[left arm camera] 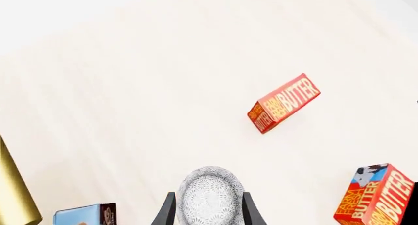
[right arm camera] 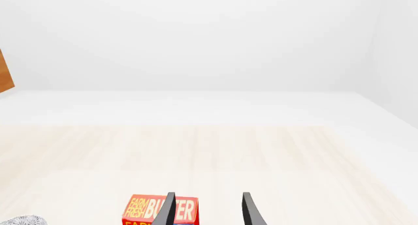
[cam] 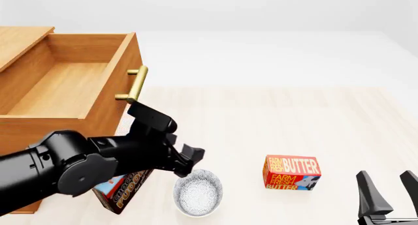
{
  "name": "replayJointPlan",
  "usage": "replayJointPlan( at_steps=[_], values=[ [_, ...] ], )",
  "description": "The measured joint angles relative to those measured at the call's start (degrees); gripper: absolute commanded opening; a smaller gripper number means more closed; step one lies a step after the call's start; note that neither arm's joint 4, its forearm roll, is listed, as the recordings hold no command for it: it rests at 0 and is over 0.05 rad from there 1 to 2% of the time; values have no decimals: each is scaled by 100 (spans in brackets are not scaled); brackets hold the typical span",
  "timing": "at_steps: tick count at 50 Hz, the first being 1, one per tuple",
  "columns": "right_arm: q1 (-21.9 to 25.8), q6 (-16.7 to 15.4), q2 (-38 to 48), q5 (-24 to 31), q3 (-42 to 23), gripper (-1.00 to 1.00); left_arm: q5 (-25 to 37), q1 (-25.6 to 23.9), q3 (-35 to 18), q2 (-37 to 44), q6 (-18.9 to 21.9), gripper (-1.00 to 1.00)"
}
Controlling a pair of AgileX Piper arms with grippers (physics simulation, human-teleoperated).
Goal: Put the bowl in the top drawer of the cabinet.
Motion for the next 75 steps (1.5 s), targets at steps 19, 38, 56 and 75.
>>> replayJointPlan(
  at_steps=[19,38,56,75],
  values=[
    [0,-1,0,0,0,100,-263,38,1,500,-5,100],
    [0,0,0,0,0,100,-456,157,70,789,0,100],
    [0,0,0,0,0,100,-679,199,171,1091,-56,100],
    [0,0,0,0,0,100,-890,235,301,1349,-173,100]
  ],
)
